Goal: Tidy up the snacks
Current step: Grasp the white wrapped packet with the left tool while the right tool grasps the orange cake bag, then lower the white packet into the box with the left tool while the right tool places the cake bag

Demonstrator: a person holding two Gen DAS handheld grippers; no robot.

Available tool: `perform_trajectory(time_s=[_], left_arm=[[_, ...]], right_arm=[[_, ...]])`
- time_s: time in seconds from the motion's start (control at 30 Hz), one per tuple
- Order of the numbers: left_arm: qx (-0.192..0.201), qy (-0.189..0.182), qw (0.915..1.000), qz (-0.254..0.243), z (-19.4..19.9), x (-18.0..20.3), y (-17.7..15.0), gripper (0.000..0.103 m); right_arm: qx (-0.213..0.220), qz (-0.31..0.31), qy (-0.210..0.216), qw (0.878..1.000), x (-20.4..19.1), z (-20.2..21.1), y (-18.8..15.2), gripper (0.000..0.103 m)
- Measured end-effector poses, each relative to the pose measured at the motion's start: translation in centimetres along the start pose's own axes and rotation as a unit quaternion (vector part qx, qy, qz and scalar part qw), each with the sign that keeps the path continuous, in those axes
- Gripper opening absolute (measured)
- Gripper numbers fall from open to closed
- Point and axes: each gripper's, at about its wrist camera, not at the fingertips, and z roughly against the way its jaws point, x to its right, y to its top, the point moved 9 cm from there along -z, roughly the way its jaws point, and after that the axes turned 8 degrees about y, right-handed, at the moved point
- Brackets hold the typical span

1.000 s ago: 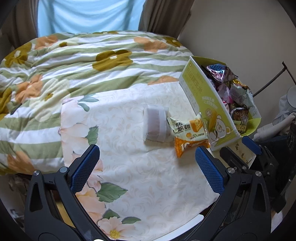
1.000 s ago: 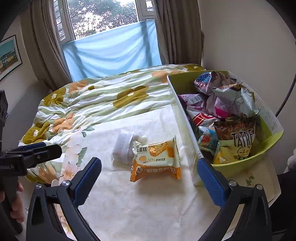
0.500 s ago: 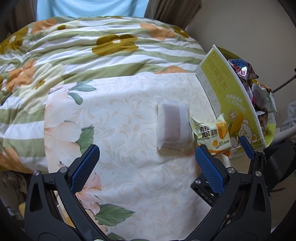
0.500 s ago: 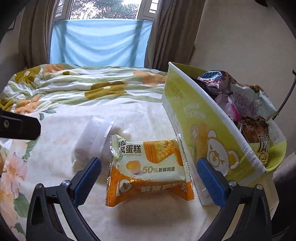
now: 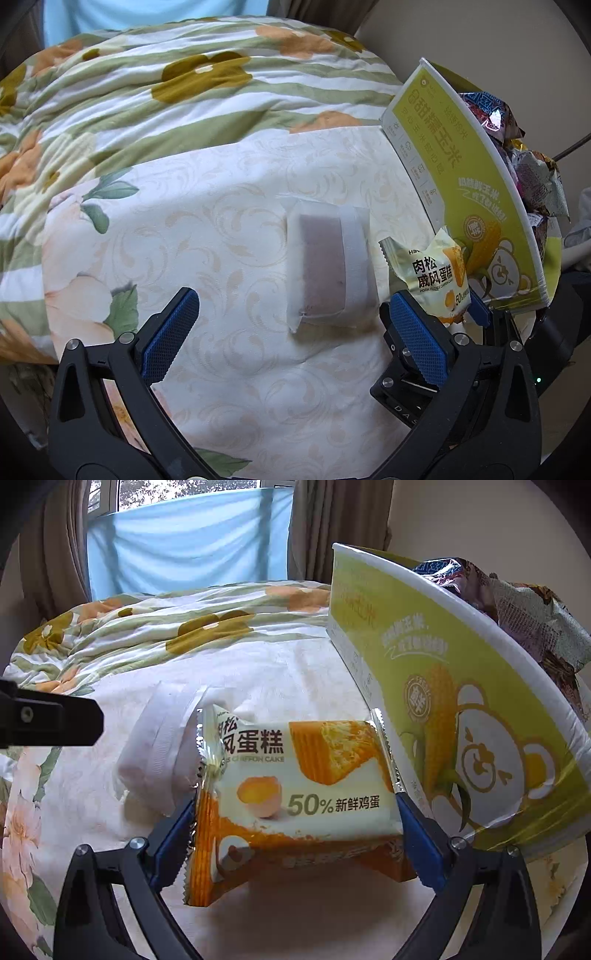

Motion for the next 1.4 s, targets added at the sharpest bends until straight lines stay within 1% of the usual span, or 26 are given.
perform_trajectory(time_s=[0.07, 0.13, 0.3, 0.47, 0.53, 0.57, 0.6, 0.63, 0.67, 0.7, 0.8, 1.0, 1.27, 1.4], left_arm=[[-0.006, 0.002, 0.9999, -0.012, -0.9, 0.9, 0.2, 0.102], [-0.011, 0.004, 0.9996, -0.025, -1.8, 1.8, 0.4, 0.102], [-0.022, 0.013, 0.9983, -0.053, -3.8, 3.4, 0.8, 0.102], [-0.031, 0.033, 0.996, -0.077, -5.6, 4.1, 1.0, 0.101], [-0.034, 0.037, 0.9954, -0.081, -6.0, 4.1, 1.0, 0.092], [-0.029, 0.046, 0.9947, -0.087, -6.0, 4.1, 1.0, 0.089], [-0.025, 0.052, 0.994, -0.093, -6.0, 4.2, 1.1, 0.08], [-0.023, 0.054, 0.9933, -0.1, -6.0, 4.3, 1.1, 0.077], [-0.022, 0.051, 0.9932, -0.103, -5.9, 4.5, 1.1, 0.075], [-0.021, 0.047, 0.9932, -0.105, -5.8, 4.6, 1.0, 0.069], [-0.018, 0.05, 0.9923, -0.112, -5.6, 4.8, 0.9, 0.065], [-0.021, 0.055, 0.994, -0.093, -4.9, 3.2, 0.2, 0.064], [-0.027, 0.049, 0.9972, -0.049, -3.5, 0.3, -1.6, 0.063], [-0.018, 0.042, 0.9985, -0.03, -1.9, -0.5, -2.2, 0.063]], right_arm=[[-0.004, -0.007, -0.008, 1.0, 0.3, 0.1, -0.1, 0.085], [-0.003, -0.025, -0.006, 1.0, 0.9, 0.2, -0.4, 0.081], [0.003, -0.048, 0.005, 0.999, 1.4, 0.9, -0.7, 0.079], [0.002, -0.044, 0.007, 0.999, 1.3, 1.0, -0.8, 0.078], [0.003, -0.042, 0.009, 0.999, 1.3, 1.1, -0.8, 0.078], [0.003, -0.04, 0.009, 0.999, 1.4, 1.1, -0.9, 0.078], [0.003, -0.039, 0.009, 0.999, 1.3, 1.1, -0.9, 0.078], [0.002, -0.039, 0.01, 0.999, 1.3, 1.0, -0.9, 0.078], [0.002, -0.038, 0.01, 0.999, 1.3, 1.0, -0.8, 0.078], [0.002, -0.038, 0.011, 0.999, 1.3, 1.1, -0.9, 0.078], [0.001, -0.036, 0.012, 0.999, 1.3, 1.0, -0.8, 0.078], [-0.001, -0.034, 0.016, 0.999, 1.3, 1.0, -0.8, 0.078], [0.0, -0.033, 0.018, 0.999, 1.2, 1.3, -0.8, 0.078], [0.006, -0.026, 0.021, 0.999, 0.9, 2.0, -0.6, 0.077]])
